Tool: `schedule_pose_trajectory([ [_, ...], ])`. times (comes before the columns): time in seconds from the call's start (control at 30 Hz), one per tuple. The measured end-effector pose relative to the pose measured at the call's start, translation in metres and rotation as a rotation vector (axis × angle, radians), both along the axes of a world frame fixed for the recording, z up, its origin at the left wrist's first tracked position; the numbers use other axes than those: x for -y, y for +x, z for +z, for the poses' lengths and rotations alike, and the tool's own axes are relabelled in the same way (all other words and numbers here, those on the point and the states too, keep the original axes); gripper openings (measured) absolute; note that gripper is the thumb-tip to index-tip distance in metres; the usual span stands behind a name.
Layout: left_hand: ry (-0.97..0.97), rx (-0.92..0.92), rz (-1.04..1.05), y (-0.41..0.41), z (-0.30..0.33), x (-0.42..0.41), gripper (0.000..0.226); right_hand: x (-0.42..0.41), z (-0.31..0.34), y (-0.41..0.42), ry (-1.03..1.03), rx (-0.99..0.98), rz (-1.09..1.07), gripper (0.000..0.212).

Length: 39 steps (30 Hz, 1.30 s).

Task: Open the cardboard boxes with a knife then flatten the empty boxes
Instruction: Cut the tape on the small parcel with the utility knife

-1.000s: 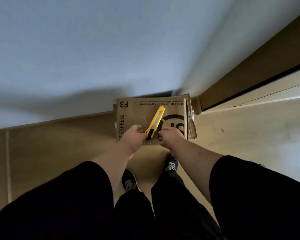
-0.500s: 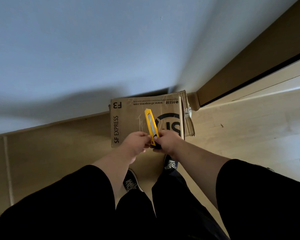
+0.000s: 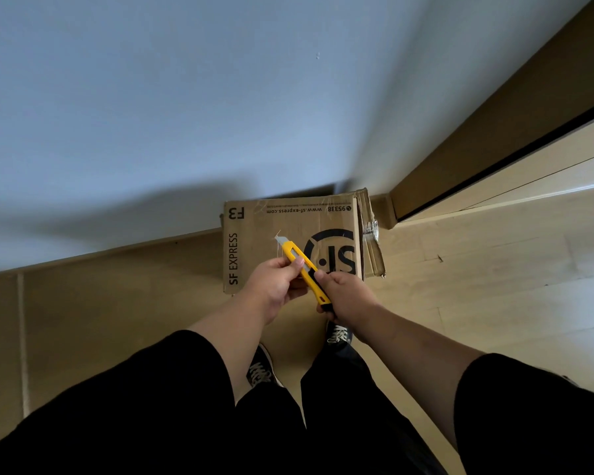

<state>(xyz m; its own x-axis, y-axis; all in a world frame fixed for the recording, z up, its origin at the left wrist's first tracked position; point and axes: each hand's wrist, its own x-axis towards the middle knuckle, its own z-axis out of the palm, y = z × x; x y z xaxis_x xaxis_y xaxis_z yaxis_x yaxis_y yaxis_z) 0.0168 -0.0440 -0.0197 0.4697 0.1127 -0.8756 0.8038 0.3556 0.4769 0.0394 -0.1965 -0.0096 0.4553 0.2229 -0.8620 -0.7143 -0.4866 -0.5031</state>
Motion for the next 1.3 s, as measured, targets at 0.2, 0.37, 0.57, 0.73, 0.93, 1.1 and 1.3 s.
schedule_pose_trajectory([
  [0.2,0.014,-0.007,-0.047,-0.003,0.003,0.004,0.019,0.009,-0.002,-0.005,0.016,0.005,0.037,0.039],
  [0.37,0.012,0.018,-0.169,-0.006,0.006,0.003,0.013,0.014,-0.004,-0.007,0.165,-0.046,0.076,0.019],
  [0.57,0.569,0.061,-0.343,-0.004,0.000,-0.026,0.026,0.023,-0.012,0.019,-0.098,0.237,0.062,0.017],
  [0.73,0.880,-0.161,-0.122,-0.004,-0.032,-0.086,0.045,0.047,-0.037,0.065,-0.293,0.367,0.007,0.022],
  [0.93,0.591,-0.231,-0.156,-0.002,-0.064,-0.100,0.060,0.046,-0.065,0.085,-0.138,0.226,0.105,0.013],
  [1.1,0.416,-0.268,-0.070,-0.011,-0.084,-0.101,0.077,0.037,-0.076,0.080,-0.034,0.094,0.036,0.012],
  [1.3,0.525,-0.186,-0.013,-0.022,-0.080,-0.104,0.065,0.031,-0.065,0.078,-0.004,0.076,-0.044,0.022],
])
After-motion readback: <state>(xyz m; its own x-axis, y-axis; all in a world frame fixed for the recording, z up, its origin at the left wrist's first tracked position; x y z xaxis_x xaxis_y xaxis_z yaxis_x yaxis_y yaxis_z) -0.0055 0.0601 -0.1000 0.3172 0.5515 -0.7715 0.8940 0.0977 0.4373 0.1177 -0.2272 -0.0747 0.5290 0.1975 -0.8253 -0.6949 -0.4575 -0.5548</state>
